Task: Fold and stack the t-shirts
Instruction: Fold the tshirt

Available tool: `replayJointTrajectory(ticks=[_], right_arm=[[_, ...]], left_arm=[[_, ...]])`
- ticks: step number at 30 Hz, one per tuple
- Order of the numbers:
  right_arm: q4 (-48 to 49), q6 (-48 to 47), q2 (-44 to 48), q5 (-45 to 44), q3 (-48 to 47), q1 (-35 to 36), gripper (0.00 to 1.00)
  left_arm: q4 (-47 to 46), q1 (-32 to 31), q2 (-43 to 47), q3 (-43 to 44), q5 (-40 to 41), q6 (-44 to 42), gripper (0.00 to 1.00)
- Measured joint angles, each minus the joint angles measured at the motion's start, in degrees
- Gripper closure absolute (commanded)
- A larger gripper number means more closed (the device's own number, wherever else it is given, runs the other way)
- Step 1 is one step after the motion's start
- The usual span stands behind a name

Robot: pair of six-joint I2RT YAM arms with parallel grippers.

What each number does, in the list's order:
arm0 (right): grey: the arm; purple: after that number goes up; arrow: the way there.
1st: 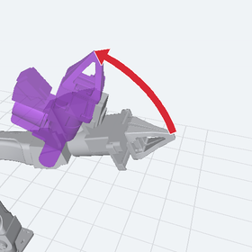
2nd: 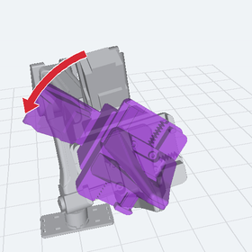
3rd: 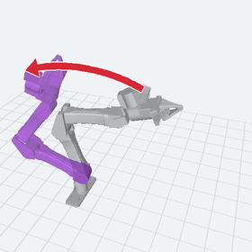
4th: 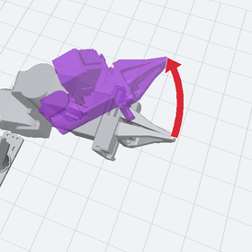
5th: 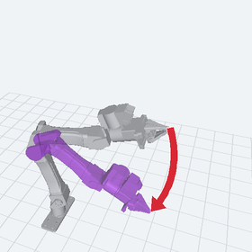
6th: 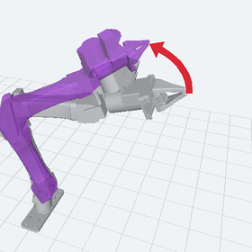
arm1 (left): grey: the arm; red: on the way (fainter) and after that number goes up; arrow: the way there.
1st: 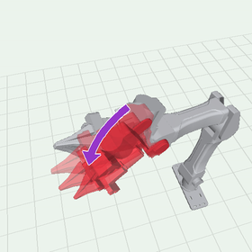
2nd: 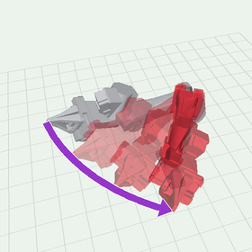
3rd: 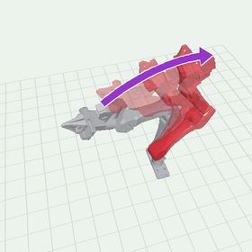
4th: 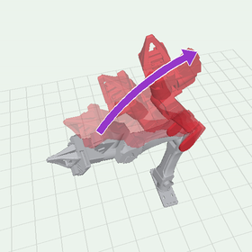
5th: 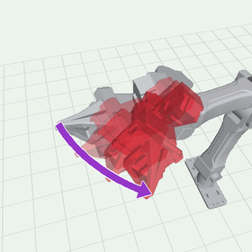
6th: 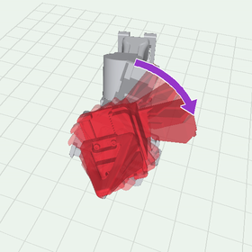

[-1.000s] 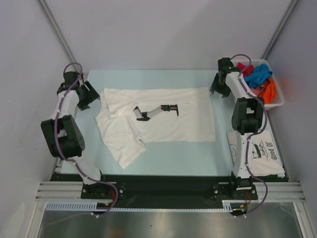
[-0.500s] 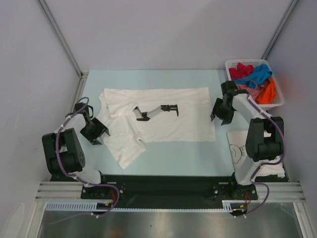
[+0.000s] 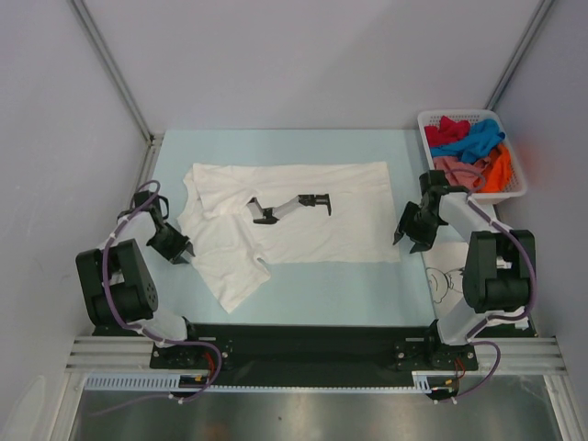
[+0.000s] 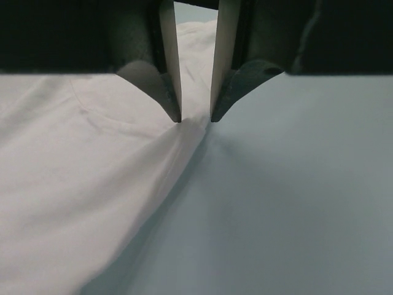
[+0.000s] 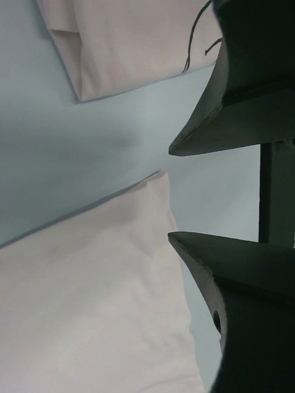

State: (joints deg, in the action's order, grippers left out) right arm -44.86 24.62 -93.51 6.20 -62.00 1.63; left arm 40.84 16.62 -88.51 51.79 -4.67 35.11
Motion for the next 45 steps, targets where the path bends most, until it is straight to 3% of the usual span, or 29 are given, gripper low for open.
replayJointTrajectory(ticks=[10,13,15,16,18,19,24,27,30,36,40,42,43,45], right_arm=[[0.66,1.36,0.74,2.10,4.70,-0.26,0.47],[1.03,1.60,0.74,2.01,5.14,-0.26,0.49],[1.44,1.77,0.74,1.99,5.14,-0.26,0.50],[1.62,1.84,0.74,1.99,5.14,-0.26,0.50],[2.05,1.92,0.74,1.99,5.14,-0.28,0.51],[2.21,1.92,0.72,1.99,5.14,-0.28,0.51],[3.04,1.97,0.37,2.05,5.51,-0.37,0.57],[3.32,2.25,-0.50,2.10,5.81,-0.37,0.58],[3.56,2.40,-1.11,2.08,6.27,-0.37,0.59],[3.96,3.02,-2.54,2.25,6.58,-0.37,0.67],[3.98,3.69,-2.60,1.92,6.60,-0.52,0.74],[3.98,3.96,-2.67,1.51,6.60,-0.63,0.83],[4.00,4.17,-2.71,1.27,6.60,-0.68,0.94],[4.13,4.50,-2.71,1.16,6.60,-0.74,1.00]], left_arm=[[0.00,1.68,-0.02,0.09,-0.07,-1.73,1.00],[-0.04,1.73,-0.44,0.35,-0.57,-2.19,0.99],[-0.02,1.75,-0.74,0.44,-1.01,-2.60,0.86],[0.07,1.77,-0.74,0.42,-1.31,-2.95,0.71],[0.20,1.79,-0.66,0.44,-1.75,-3.32,0.65],[0.37,1.79,-0.55,0.44,-1.86,-3.56,0.57],[0.46,1.79,1.20,0.39,-2.16,-3.58,0.52],[0.13,1.79,1.18,0.17,-2.97,-3.61,0.57],[-0.52,1.79,0.90,-0.42,-3.08,-3.61,0.68],[-2.16,1.84,-1.51,-0.50,-4.09,-3.45,1.00],[-2.69,1.84,-2.25,-0.48,-4.31,-3.72,1.00],[-2.69,1.88,-2.32,-0.46,-4.28,-3.80,1.00],[-2.64,1.88,-2.32,-0.46,-4.07,-3.93,1.00],[-2.45,1.90,-2.32,-0.33,-3.48,-4.11,1.00]])
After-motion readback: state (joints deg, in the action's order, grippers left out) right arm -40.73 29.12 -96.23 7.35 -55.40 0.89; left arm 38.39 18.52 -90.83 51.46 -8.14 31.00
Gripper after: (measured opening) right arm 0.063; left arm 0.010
